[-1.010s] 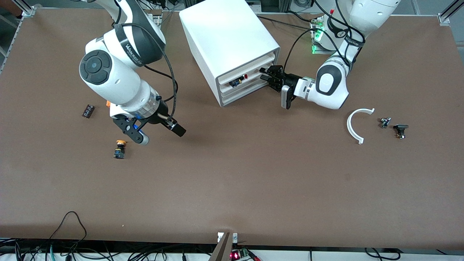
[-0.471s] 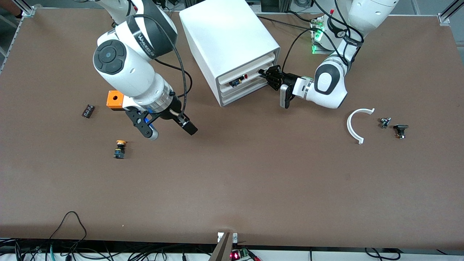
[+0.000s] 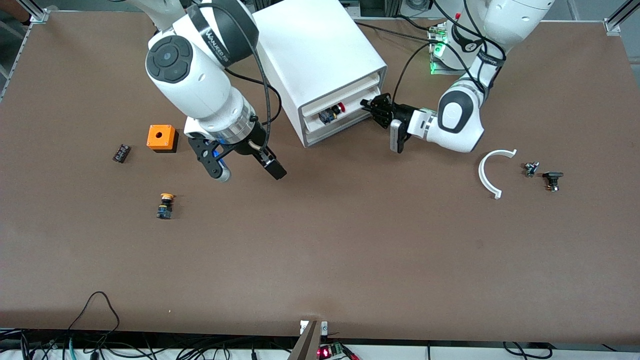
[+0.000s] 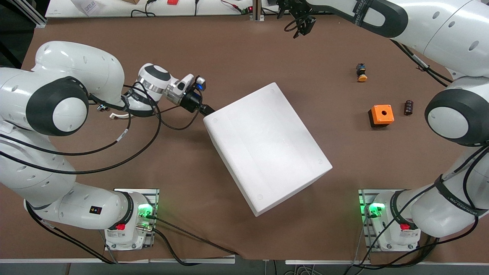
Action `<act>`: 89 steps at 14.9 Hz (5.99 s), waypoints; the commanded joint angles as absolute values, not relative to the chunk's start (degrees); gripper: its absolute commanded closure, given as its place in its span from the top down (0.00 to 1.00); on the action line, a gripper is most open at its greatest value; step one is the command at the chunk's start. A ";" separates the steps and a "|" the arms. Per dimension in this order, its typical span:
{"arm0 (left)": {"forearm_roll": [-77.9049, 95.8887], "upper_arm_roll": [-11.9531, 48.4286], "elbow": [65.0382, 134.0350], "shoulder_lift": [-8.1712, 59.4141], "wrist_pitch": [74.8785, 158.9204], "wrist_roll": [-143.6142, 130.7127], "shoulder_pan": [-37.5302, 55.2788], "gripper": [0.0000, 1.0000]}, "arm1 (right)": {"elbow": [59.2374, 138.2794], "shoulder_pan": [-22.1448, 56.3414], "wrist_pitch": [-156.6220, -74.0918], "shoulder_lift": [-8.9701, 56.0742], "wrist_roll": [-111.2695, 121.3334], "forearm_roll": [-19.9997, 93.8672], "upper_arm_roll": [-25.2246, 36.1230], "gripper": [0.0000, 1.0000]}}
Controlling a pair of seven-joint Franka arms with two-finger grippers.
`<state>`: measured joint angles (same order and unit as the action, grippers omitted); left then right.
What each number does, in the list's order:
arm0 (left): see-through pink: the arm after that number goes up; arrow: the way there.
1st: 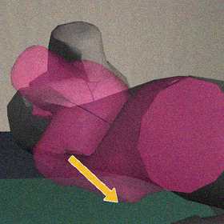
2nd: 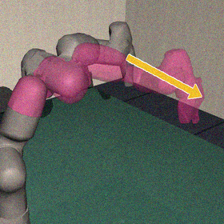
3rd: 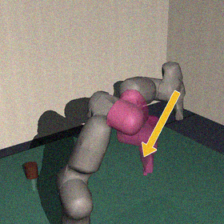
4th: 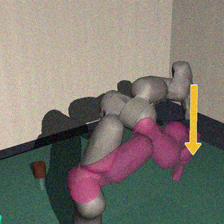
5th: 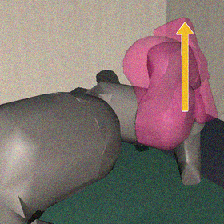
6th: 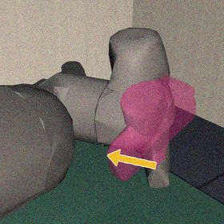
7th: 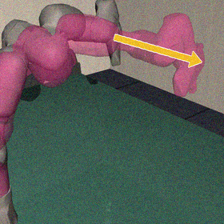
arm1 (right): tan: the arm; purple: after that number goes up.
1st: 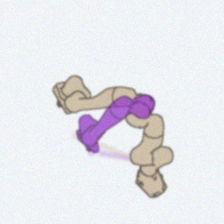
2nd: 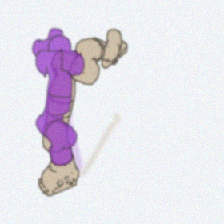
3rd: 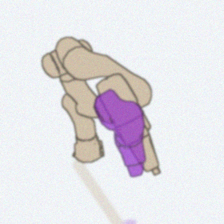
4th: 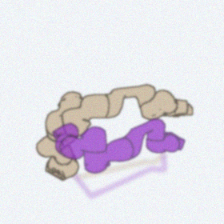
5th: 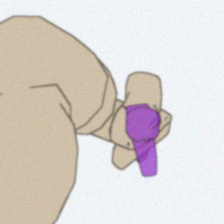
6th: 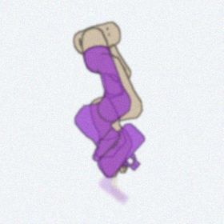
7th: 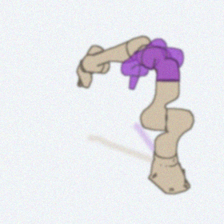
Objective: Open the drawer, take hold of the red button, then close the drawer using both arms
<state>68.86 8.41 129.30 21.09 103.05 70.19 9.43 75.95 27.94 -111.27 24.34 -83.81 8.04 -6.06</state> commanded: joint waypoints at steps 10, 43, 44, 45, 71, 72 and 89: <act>59.06 7.91 116.72 28.04 102.39 67.15 3.16 0.03 | 66.09 35.32 -114.43 33.65 -99.66 7.82 -5.63 0.99; 12.39 8.88 77.96 23.73 73.04 -14.23 0.44 1.00 | 73.65 46.49 -125.42 41.40 -103.54 -4.92 -5.36 0.07; 12.39 8.79 78.05 24.17 74.34 -14.24 0.79 1.00 | 73.57 46.41 -125.42 41.22 -103.01 -4.92 -5.36 0.03; 12.39 8.70 78.74 24.26 76.88 -14.24 0.88 1.00 | 73.48 46.41 -125.25 41.05 -102.75 -4.92 -5.36 0.01; 3.52 9.40 107.56 21.45 122.85 -58.88 23.99 1.00 | 79.62 18.37 -104.84 33.92 -23.92 -1.04 -1.68 0.00; 3.52 9.49 108.45 21.27 123.39 -58.97 24.17 1.00 | 80.67 18.37 -106.42 34.36 -22.95 -3.32 -1.32 0.00; 4.66 22.93 110.83 20.13 122.87 -66.18 24.35 1.00 | 99.14 9.41 -138.69 39.02 -9.75 -5.63 -1.05 0.08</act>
<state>5.16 21.29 108.90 22.18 122.39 -65.17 25.00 97.13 10.01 -136.34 39.48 -9.30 -5.33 -0.47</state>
